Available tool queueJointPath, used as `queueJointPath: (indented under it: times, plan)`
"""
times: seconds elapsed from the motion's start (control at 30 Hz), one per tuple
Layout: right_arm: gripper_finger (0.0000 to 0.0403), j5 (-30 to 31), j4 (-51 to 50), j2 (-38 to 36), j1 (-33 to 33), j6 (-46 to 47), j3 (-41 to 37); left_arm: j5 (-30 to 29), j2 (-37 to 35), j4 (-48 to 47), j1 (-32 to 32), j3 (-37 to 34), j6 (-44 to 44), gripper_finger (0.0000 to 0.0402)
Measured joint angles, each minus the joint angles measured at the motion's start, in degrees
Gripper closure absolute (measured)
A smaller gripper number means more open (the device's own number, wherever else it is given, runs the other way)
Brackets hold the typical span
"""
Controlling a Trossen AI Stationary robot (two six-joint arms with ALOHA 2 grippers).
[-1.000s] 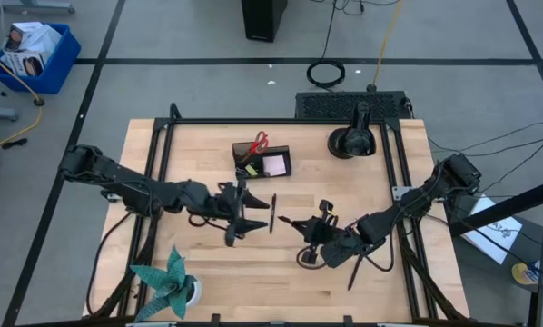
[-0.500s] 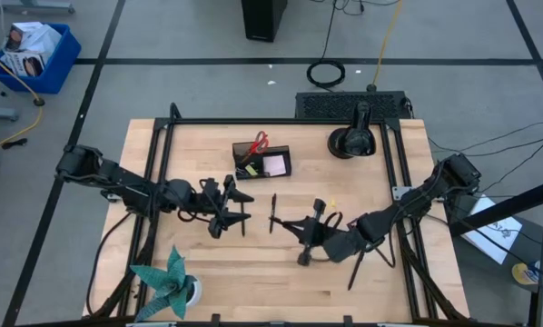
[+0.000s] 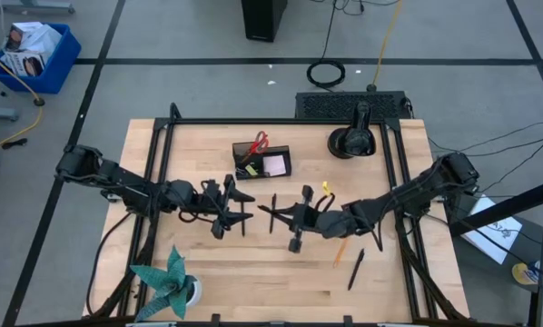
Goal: Pick and place office supplies into organizer
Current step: Put the black pen into the black desk organizer
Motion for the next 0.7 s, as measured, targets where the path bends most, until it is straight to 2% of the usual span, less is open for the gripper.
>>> queueJointPath:
  times: [0.33,0.7]
  plan:
    - [0.0384,-6.8,5.4,0.8,-3.2,-0.7,0.0,-0.8,0.0,-0.2,0.0,0.0,0.0,0.0176]
    - [0.0384,-8.5,7.4,2.5,-5.0,0.0,0.0,-3.0,0.0,0.2,0.0,0.0,-0.7,0.0176]
